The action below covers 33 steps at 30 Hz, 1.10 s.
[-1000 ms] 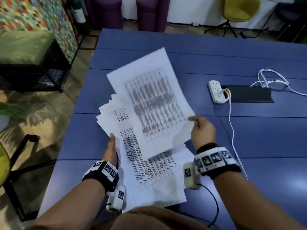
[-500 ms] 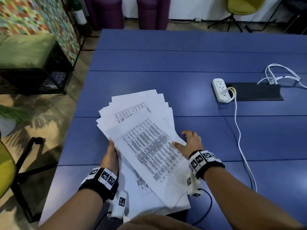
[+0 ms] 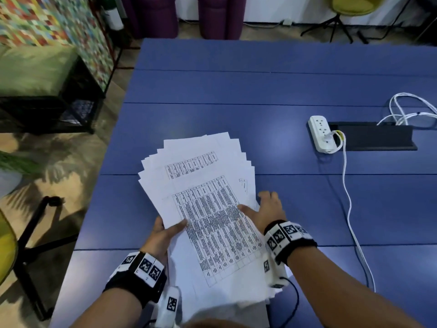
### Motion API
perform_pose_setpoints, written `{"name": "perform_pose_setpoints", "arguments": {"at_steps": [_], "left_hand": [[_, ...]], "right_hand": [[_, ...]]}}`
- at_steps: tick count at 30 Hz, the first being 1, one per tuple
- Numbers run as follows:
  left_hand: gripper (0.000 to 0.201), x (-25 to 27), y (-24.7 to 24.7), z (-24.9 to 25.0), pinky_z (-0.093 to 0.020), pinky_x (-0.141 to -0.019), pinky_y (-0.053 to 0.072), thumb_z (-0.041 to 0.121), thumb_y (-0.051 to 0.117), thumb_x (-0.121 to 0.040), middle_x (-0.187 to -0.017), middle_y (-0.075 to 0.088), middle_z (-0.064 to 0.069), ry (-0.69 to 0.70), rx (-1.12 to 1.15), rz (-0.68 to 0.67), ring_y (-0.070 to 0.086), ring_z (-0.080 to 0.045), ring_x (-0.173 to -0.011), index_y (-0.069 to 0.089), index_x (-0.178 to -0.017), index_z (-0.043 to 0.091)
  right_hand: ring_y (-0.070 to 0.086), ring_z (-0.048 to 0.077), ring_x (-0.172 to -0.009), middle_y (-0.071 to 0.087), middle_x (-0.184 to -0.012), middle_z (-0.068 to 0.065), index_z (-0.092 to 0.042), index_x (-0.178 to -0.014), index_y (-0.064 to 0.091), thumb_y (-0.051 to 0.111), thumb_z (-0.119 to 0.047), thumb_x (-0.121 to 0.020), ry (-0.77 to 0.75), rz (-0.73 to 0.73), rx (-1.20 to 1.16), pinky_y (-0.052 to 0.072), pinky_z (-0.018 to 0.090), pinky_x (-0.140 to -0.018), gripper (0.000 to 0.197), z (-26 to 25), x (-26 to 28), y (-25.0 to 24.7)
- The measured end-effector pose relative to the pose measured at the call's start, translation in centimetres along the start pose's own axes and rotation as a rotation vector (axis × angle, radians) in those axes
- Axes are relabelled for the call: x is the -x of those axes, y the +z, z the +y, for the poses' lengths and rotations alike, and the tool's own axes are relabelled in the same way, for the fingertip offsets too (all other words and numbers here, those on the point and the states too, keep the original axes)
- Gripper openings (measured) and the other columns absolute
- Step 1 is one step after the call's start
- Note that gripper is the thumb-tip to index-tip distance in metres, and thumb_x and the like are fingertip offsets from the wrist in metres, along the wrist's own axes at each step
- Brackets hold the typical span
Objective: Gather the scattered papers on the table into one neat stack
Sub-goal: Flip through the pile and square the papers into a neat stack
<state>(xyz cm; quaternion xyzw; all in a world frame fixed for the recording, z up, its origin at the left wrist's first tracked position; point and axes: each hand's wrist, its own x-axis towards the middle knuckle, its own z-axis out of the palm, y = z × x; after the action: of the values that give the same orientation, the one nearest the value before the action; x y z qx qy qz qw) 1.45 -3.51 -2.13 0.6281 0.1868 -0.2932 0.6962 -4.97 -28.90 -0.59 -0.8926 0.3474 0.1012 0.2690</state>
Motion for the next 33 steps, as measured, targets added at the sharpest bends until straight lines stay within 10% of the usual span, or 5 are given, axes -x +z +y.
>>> {"name": "perform_pose_setpoints", "arguments": {"at_steps": [10, 15, 25, 26, 33], "left_hand": [[0.045, 2.1, 1.7, 3.1, -0.046, -0.102, 0.045, 0.0, 0.076, -0.077, -0.111, 0.072, -0.002, 0.151, -0.114, -0.086, 0.065, -0.025, -0.107, 0.06, -0.114, 0.02], [0.092, 4.0, 1.7, 8.2, -0.019, -0.078, 0.055, 0.051, 0.094, -0.036, -0.105, 0.075, -0.001, 0.332, -0.207, -0.342, 0.071, -0.013, -0.097, 0.063, -0.113, 0.013], [0.028, 8.7, 7.5, 16.4, -0.005, -0.076, 0.047, -0.005, 0.061, -0.089, -0.097, 0.068, 0.019, 0.824, -0.198, -0.184, 0.064, 0.014, -0.088, 0.058, -0.116, 0.004], [0.028, 9.3, 8.3, 16.7, -0.003, -0.076, 0.045, -0.006, 0.06, -0.09, -0.092, 0.069, 0.023, 0.875, -0.178, -0.159, 0.062, 0.016, -0.087, 0.059, -0.111, 0.011], [0.019, 8.8, 8.9, 16.1, -0.004, -0.073, 0.045, -0.007, 0.059, -0.09, -0.074, 0.07, 0.028, 0.895, -0.087, -0.103, 0.063, 0.015, -0.079, 0.064, -0.104, 0.005]], "right_hand": [[0.045, 0.026, -0.123, 0.032, -0.132, 0.009, -0.014, -0.141, 0.036, 0.087, -0.055, -0.048, 0.087, -0.026, -0.381, 0.04, 0.042, -0.106, 0.113, 1.9, -0.6, 0.3], [0.061, 0.016, -0.109, 0.067, -0.112, -0.003, -0.019, -0.113, 0.061, 0.091, -0.059, -0.019, 0.061, -0.328, -0.809, 0.051, 0.031, -0.09, 0.107, 2.1, -0.8, -2.9], [0.064, 0.014, -0.083, 0.049, -0.058, 0.002, -0.015, -0.064, 0.045, 0.082, -0.036, -0.068, -0.149, 0.203, -0.984, 0.052, 0.033, -0.081, 0.044, -6.9, 4.8, -15.5], [0.056, 0.004, -0.047, 0.047, -0.048, -0.003, -0.016, -0.059, 0.043, 0.079, -0.037, -0.072, -0.176, 0.237, -0.955, 0.049, 0.028, -0.064, 0.044, -7.8, 5.5, -15.9], [0.059, -0.016, -0.072, 0.064, -0.086, -0.013, -0.012, -0.104, 0.064, 0.078, -0.036, -0.074, -0.195, 0.248, -1.1, 0.034, -0.008, -0.055, 0.04, -7.1, 6.9, -14.8]]}}
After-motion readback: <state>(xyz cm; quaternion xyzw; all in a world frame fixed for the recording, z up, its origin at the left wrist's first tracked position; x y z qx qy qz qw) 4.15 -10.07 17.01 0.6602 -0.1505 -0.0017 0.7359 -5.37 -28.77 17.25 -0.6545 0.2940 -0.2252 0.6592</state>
